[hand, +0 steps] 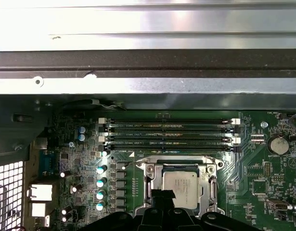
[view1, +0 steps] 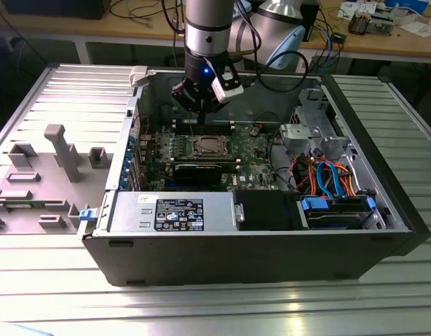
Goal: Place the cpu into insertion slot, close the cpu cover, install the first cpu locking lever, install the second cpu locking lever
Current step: 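Install the first cpu locking lever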
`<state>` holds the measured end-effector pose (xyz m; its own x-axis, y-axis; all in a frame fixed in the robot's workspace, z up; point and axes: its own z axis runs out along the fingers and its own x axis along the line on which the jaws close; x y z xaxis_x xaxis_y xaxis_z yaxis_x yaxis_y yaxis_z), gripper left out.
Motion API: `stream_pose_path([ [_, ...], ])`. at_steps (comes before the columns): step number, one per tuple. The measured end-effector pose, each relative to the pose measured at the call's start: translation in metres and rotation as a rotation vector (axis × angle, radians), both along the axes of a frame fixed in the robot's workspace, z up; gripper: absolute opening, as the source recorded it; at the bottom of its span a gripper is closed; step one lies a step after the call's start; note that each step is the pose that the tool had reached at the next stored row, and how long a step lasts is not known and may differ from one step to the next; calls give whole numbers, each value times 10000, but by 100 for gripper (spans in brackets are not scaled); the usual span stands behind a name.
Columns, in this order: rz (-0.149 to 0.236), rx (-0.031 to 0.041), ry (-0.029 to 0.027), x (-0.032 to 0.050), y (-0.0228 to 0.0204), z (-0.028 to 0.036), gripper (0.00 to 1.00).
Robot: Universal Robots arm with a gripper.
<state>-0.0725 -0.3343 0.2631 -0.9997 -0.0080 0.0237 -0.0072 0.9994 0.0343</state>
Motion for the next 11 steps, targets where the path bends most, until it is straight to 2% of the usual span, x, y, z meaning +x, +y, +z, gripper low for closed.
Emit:
stream_pose_path([
  [11, 0, 1, 0, -68, -1, 0, 11],
])
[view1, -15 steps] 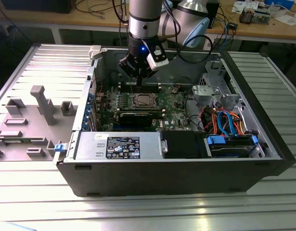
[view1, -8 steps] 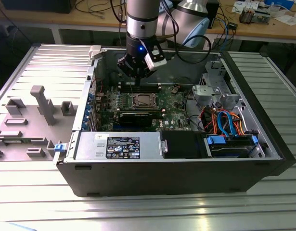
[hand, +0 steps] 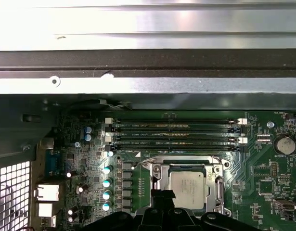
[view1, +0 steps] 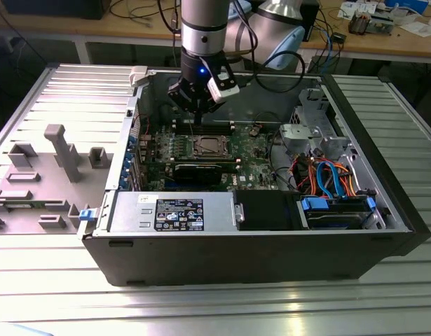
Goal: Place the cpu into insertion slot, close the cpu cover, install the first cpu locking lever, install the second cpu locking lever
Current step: 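Install the first cpu locking lever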
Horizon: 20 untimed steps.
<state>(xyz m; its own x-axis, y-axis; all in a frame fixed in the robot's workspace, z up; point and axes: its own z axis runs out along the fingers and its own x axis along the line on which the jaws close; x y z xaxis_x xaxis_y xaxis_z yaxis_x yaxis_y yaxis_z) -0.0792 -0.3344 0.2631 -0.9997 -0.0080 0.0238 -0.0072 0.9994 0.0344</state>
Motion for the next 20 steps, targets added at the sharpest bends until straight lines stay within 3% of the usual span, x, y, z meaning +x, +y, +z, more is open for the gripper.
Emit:
stream_pose_path([
  [9, 0, 0, 0, -19, -3, 0, 11],
  [13, 0, 1, 0, -121, -4, 0, 11],
  [20, 0, 1, 0, -150, -4, 0, 11],
])
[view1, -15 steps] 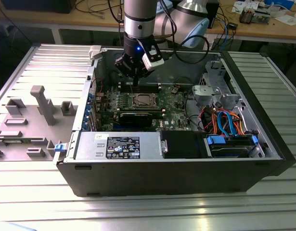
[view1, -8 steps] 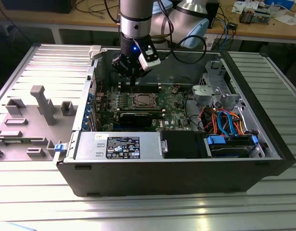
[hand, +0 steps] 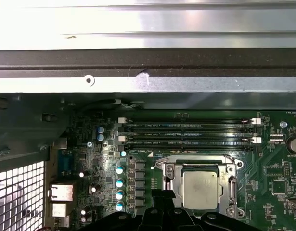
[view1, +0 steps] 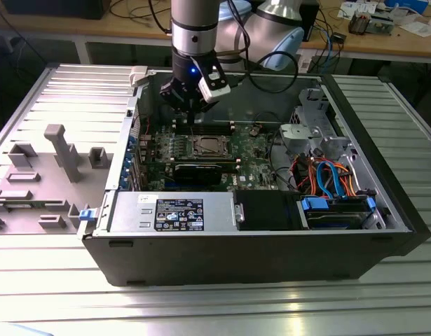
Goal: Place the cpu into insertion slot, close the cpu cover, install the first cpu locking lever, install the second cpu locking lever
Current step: 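Install the first cpu locking lever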
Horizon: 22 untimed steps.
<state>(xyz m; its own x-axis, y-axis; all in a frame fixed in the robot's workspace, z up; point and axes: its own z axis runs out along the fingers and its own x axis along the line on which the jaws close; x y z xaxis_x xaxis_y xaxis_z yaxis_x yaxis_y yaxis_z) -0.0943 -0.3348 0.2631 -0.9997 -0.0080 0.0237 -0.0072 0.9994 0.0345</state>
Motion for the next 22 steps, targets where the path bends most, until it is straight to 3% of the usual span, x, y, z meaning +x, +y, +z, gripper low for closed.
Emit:
stream_pose_path([
  [6, -1, 15, -10, -73, 0, 0, 11],
  [11, 0, 73, -34, -160, 11, 0, 11],
  [14, 1, 82, -33, -191, 79, 0, 11],
  [22, 319, 98, -32, -201, 163, -15, 11],
])
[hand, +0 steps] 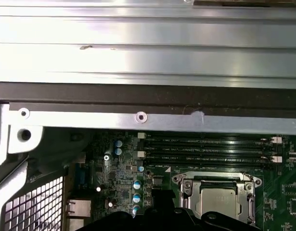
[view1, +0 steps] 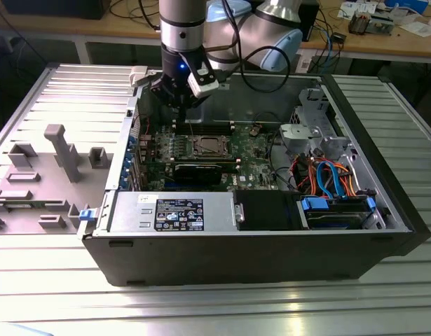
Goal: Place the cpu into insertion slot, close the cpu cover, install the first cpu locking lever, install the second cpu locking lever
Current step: 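Install the first cpu locking lever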
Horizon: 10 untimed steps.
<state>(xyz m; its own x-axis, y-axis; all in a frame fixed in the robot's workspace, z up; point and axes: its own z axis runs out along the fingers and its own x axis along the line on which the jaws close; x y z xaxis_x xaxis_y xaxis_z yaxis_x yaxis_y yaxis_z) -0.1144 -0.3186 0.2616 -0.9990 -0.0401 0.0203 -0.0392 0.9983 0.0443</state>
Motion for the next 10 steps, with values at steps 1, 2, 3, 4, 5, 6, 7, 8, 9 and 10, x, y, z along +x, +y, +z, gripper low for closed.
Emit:
stream_pose_path([
  [1, 45, 0, 0, 0, 12, -3, 11],
  [2, 83, -1, 1, 0, 34, -4, 11],
  [3, 98, -1, 1, 1, 45, -5, 11],
  [4, 108, -1, 2, 4, 49, -6, 11],
  [5, 116, 0, 0, 11, 51, -7, 11],
  [6, 117, 0, 1, 20, 51, -8, 11],
  [7, 119, 0, 1, 32, 51, -9, 11],
  [8, 121, 0, 1, 44, 51, -10, 11],
  [9, 123, -1, 2, 67, 51, -11, 11],
  [10, 125, 0, 2, 88, 51, -12, 11],
])
